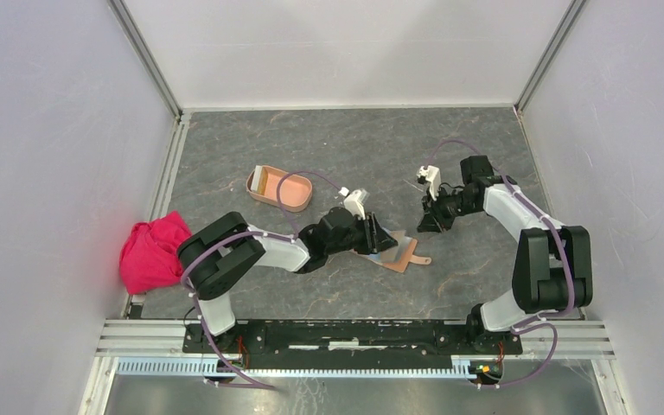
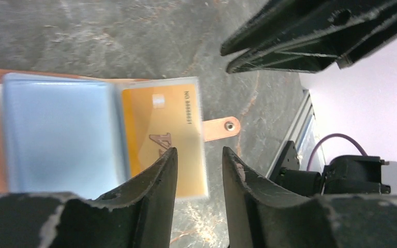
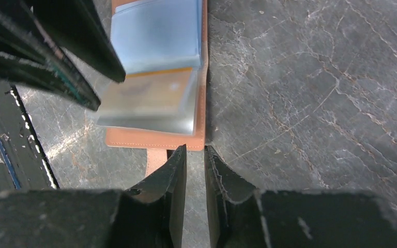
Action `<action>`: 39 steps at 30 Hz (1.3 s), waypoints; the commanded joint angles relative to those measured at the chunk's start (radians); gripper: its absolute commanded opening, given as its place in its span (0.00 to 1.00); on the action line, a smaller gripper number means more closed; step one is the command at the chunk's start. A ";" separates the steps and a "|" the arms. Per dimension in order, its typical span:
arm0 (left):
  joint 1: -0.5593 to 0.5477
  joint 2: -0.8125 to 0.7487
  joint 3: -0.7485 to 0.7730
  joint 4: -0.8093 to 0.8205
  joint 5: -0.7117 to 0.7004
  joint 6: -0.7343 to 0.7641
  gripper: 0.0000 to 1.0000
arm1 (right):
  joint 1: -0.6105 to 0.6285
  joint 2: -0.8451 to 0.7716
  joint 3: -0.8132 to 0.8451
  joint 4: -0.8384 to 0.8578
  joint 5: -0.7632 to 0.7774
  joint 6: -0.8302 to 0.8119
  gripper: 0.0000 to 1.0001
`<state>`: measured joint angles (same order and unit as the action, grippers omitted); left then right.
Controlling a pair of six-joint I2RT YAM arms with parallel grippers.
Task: Put the credit cards into the card holder
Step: Turn over the card slot in the card holder.
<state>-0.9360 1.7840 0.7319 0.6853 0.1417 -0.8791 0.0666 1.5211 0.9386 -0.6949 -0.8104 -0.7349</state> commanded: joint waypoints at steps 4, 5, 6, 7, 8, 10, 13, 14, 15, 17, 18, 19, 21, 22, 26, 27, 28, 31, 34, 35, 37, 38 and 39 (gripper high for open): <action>-0.035 0.060 0.076 0.082 0.092 -0.053 0.48 | -0.016 -0.009 0.012 0.028 -0.023 0.029 0.25; -0.035 0.065 0.072 0.097 0.098 -0.056 0.48 | -0.017 -0.010 0.011 0.028 -0.027 0.029 0.25; -0.034 0.063 0.069 0.098 0.092 -0.052 0.48 | -0.021 -0.012 0.010 0.027 -0.039 0.027 0.25; -0.034 0.051 0.057 0.094 0.075 -0.040 0.48 | -0.022 -0.016 0.008 0.024 -0.065 0.019 0.25; -0.031 0.026 0.044 0.085 0.053 -0.019 0.48 | -0.022 -0.018 0.004 0.018 -0.100 0.011 0.25; -0.020 -0.061 0.022 0.040 0.002 0.047 0.49 | -0.022 -0.009 -0.008 0.000 -0.219 -0.016 0.26; 0.012 -0.193 0.015 -0.103 -0.076 0.189 0.52 | -0.001 0.049 0.008 -0.070 -0.307 -0.076 0.27; 0.027 -0.237 0.016 -0.155 -0.100 0.237 0.55 | 0.014 0.077 0.017 -0.091 -0.310 -0.094 0.26; 0.046 -0.276 0.017 -0.200 -0.123 0.282 0.58 | 0.034 0.100 0.027 -0.110 -0.304 -0.108 0.25; 0.091 -0.357 0.017 -0.285 -0.177 0.378 0.68 | 0.074 0.145 0.033 -0.098 -0.257 -0.090 0.22; 0.118 -0.393 0.016 -0.316 -0.209 0.399 0.76 | 0.094 0.157 0.030 -0.077 -0.226 -0.070 0.21; 0.148 -0.427 0.013 -0.341 -0.233 0.426 0.86 | 0.110 0.164 0.025 -0.050 -0.186 -0.038 0.21; 0.235 -0.480 0.015 -0.382 -0.242 0.457 0.99 | 0.137 0.166 0.009 0.021 -0.092 0.024 0.20; 0.284 -0.496 0.024 -0.408 -0.234 0.458 1.00 | 0.145 0.164 0.002 0.047 -0.044 0.053 0.20; 0.446 -0.489 0.127 -0.595 -0.211 0.490 1.00 | 0.150 0.149 -0.012 0.110 0.103 0.098 0.20; 0.464 -0.477 0.157 -0.644 -0.233 0.510 1.00 | 0.149 0.141 -0.011 0.106 0.100 0.085 0.20; 0.474 -0.462 0.191 -0.689 -0.278 0.533 1.00 | 0.149 0.129 -0.008 0.098 0.078 0.067 0.20; 0.477 -0.399 0.267 -0.795 -0.490 0.627 1.00 | 0.150 0.080 0.007 0.059 -0.002 0.014 0.22; 0.477 -0.310 0.339 -0.829 -0.724 0.762 1.00 | 0.148 0.023 -0.001 0.064 -0.011 0.003 0.24; 0.479 -0.286 0.348 -0.812 -0.771 0.807 1.00 | 0.148 0.005 -0.007 0.072 -0.004 0.003 0.24; 0.497 -0.239 0.362 -0.769 -0.807 0.886 1.00 | 0.142 -0.020 -0.014 0.081 0.005 0.003 0.26; 0.515 -0.217 0.378 -0.763 -0.801 0.914 1.00 | 0.136 -0.025 -0.015 0.083 0.005 0.003 0.26; 0.534 -0.193 0.397 -0.771 -0.789 0.928 1.00 | 0.131 -0.027 -0.015 0.082 -0.001 0.002 0.26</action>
<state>-0.4480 1.5215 1.0615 -0.0658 -0.5014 -0.1558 0.2123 1.5330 0.9306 -0.6373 -0.7906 -0.7090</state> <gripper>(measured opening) 0.996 0.255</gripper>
